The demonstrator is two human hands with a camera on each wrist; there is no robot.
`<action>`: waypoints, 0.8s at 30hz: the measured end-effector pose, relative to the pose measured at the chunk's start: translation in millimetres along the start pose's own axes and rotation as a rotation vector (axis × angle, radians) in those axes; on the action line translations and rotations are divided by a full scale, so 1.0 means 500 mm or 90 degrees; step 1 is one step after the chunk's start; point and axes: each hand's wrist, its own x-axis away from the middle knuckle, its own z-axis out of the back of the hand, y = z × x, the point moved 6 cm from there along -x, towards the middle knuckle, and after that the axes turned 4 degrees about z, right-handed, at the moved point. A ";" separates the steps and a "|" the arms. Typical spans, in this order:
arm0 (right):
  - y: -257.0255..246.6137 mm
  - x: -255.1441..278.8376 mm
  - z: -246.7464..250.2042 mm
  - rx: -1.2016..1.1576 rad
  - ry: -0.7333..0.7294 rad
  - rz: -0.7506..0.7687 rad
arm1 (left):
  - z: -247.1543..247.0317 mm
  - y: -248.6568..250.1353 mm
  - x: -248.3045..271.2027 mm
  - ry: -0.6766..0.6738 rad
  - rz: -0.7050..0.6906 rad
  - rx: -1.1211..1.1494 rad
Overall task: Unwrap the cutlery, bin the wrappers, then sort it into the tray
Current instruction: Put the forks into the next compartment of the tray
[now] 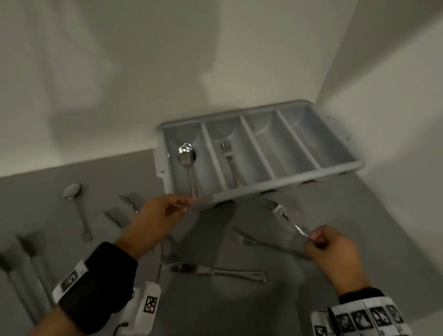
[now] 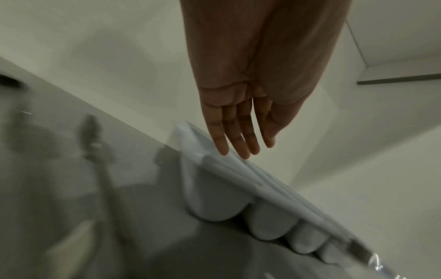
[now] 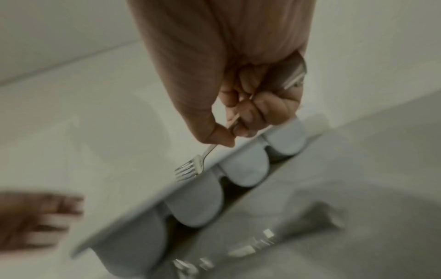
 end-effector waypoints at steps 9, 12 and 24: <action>-0.270 -0.226 -0.136 -0.026 -0.011 0.177 | 0.123 -0.193 0.200 0.148 0.142 0.031; -0.289 -0.293 -0.225 0.051 -0.070 0.099 | 0.139 -0.222 0.255 0.190 0.173 0.041; -0.281 -0.278 -0.297 0.189 -0.102 0.123 | 0.213 -0.345 0.432 0.311 0.275 0.067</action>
